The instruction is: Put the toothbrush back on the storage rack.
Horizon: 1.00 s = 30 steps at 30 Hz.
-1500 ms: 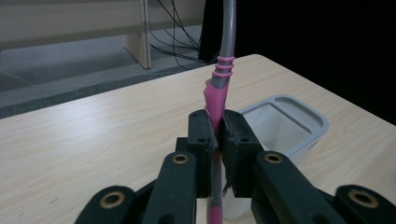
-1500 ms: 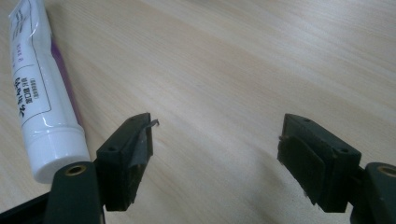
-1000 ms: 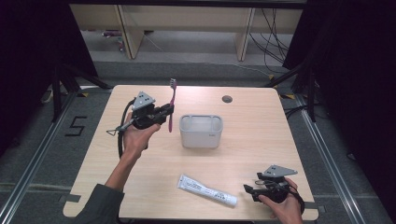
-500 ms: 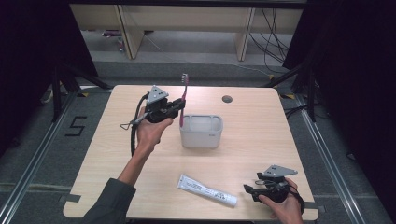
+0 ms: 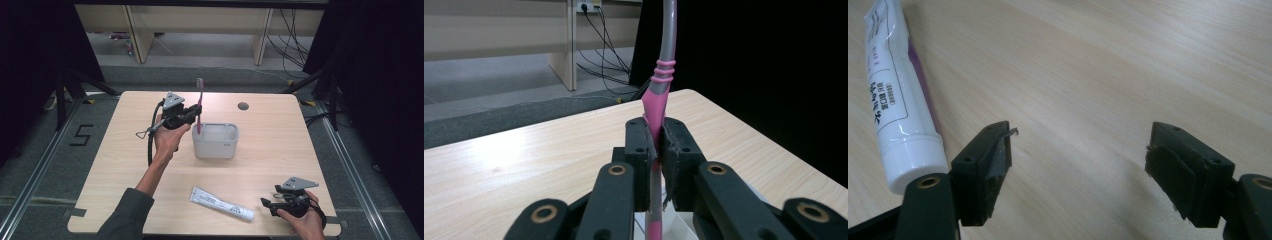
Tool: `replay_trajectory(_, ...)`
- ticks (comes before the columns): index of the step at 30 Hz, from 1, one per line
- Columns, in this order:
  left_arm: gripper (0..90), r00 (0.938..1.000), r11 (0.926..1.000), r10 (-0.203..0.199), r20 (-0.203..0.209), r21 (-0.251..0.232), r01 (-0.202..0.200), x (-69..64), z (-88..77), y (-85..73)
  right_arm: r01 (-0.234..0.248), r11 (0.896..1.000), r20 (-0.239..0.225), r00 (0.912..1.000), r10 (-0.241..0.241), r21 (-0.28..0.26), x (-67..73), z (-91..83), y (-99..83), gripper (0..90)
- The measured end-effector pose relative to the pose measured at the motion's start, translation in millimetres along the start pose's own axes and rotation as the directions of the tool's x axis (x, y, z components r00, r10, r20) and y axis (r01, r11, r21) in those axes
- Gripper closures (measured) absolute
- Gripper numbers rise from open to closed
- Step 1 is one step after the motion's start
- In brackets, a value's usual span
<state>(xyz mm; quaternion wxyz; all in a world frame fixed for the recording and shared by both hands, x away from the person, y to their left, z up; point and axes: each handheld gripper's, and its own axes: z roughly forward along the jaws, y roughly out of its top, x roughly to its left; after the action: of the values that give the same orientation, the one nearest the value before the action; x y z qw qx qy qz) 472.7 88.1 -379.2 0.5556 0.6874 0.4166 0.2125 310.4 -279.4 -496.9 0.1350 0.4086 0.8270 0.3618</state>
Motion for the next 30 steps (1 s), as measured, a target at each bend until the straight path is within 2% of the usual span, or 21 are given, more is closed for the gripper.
replay_trajectory(2,81.9,1.0,1.0,0.006,-0.006,0.005,-0.006,0.2,1.9,-2.2,-0.012,1.0,-0.003,0.9999,0.012,0.003,0.7,-0.1,0.3,26.7)
replay_trajectory(4,81.9,0.9999,1.0,-0.004,-0.01,0.001,0.004,1.2,3.4,-4.7,-0.027,1.0,0.001,0.9996,0.027,0.007,2.4,-0.6,0.1,26.7)
replay_trajectory(9,81.9,0.9998,0.9998,-0.013,-0.017,0.017,0.013,5.0,7.6,-14.0,-0.031,0.999,-0.005,0.9995,0.031,0.01,2.8,0.0,0.0,26.7)
replay_trajectory(21,81.8,0.9993,0.9983,-0.023,-0.031,0.053,0.024,8.7,11.9,-31.8,-0.015,1.0,-0.007,0.9999,0.015,0.011,2.2,0.1,0.3,26.7)
replay_trajectory(23,81.7,0.9994,0.9981,-0.013,-0.033,0.06,0.015,8.0,12.4,-34.0,-0.012,1.0,-0.007,0.9999,0.012,0.01,2.1,0.2,0.3,26.7)
replay_trajectory(24,81.7,0.9993,0.9978,-0.01,-0.035,0.065,0.012,7.3,12.9,-35.8,-0.027,1.0,-0.005,0.9996,0.027,0.009,3.7,0.7,-0.3,26.7)
replay_trajectory(28,81.7,0.999,0.9958,0.003,-0.044,0.091,0.001,7.8,14.6,-41.6,-0.01,1.0,-0.013,0.9999,0.01,0.011,2.7,0.9,0.0,26.7)
replay_trajectory(30,81.6,0.9989,0.996,-0.004,-0.047,0.089,0.008,7.3,15.0,-43.1,-0.008,1.0,-0.014,0.9999,0.008,0.012,2.7,1.1,-0.1,26.7)
